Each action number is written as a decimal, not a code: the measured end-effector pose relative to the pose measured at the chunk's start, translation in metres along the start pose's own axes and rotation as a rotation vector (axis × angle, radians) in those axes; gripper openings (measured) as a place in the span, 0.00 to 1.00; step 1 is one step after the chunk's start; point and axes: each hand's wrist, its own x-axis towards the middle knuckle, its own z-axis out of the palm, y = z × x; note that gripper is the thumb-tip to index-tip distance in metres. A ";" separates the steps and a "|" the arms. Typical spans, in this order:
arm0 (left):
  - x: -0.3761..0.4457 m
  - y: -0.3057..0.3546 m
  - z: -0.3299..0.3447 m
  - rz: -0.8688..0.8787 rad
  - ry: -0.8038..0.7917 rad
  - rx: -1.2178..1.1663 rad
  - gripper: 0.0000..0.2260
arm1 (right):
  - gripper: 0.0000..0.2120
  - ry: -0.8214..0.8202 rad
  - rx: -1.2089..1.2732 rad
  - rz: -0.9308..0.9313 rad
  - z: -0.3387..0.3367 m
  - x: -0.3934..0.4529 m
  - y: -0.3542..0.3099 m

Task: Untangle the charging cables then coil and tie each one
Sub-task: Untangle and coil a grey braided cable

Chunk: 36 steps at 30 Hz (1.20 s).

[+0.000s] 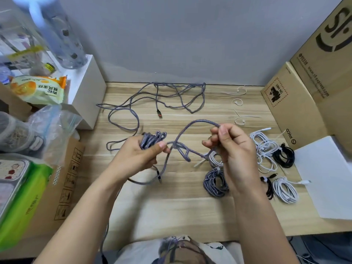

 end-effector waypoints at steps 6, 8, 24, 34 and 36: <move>0.005 -0.004 0.006 0.034 0.152 -0.121 0.11 | 0.04 -0.013 0.205 0.059 0.008 -0.001 0.004; 0.006 -0.006 0.007 0.029 0.180 -0.123 0.10 | 0.03 -0.011 0.286 0.085 0.007 0.000 0.005; 0.004 -0.012 0.002 -0.023 -0.279 0.039 0.09 | 0.11 -0.015 0.269 0.139 -0.002 0.005 0.004; 0.018 -0.014 -0.006 0.096 -0.220 1.211 0.24 | 0.16 -0.280 -1.182 0.035 -0.001 -0.004 0.011; 0.017 -0.012 0.003 0.101 -0.234 1.281 0.23 | 0.16 -0.373 -1.314 -0.013 0.010 -0.008 0.012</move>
